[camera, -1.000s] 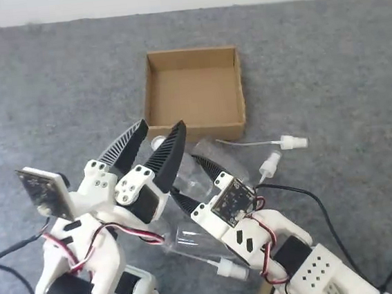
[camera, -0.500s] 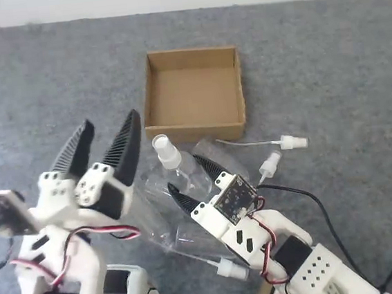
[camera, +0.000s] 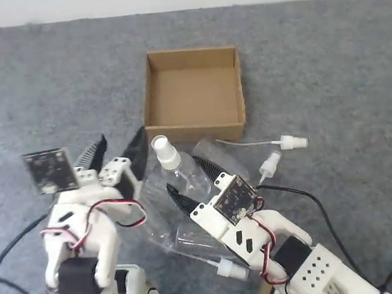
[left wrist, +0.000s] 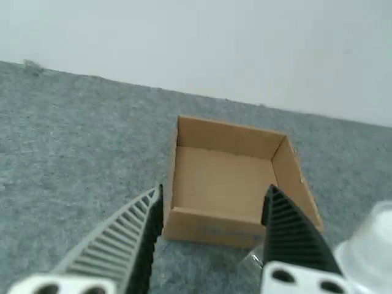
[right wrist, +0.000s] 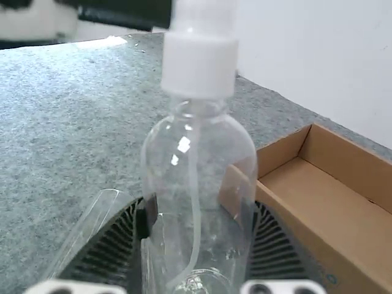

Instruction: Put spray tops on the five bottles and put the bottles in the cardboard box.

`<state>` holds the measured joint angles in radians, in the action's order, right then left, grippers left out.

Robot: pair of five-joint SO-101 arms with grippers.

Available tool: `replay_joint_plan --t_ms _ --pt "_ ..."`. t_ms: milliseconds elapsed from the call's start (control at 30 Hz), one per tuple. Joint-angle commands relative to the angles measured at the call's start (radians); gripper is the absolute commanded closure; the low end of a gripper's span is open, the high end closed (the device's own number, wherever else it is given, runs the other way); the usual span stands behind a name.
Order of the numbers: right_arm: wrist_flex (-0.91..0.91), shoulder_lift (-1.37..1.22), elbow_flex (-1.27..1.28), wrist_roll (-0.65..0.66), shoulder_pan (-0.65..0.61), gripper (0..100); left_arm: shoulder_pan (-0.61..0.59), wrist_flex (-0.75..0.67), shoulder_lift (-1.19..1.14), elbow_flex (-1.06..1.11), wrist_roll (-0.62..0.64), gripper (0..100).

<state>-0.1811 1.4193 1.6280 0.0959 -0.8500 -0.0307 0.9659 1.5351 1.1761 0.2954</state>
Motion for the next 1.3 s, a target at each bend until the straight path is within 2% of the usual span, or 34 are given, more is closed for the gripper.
replay_joint_plan --t_ms 0,100,433,867,1033,1267 --pt "0.025 0.021 -0.025 -0.009 -0.005 92.9 0.095 -0.034 0.009 0.031 -0.072 75" --pt "0.024 0.019 -0.023 -0.009 -0.005 92.9 0.16 -0.029 0.009 0.035 -0.112 75" --pt "0.016 0.01 -0.017 -0.009 -0.001 93.2 0.265 0.003 0.009 0.033 -0.178 75" --pt "-0.005 0.01 -0.02 -0.008 -0.001 93.2 0.272 0.032 0.009 0.039 -0.18 75" --pt "-0.035 0.018 -0.023 -0.008 -0.001 93.2 0.328 0.046 0.009 0.048 -0.213 75" --pt "-0.035 0.015 -0.023 -0.008 0.001 93.2 0.244 0.018 0.009 0.039 -0.17 75"
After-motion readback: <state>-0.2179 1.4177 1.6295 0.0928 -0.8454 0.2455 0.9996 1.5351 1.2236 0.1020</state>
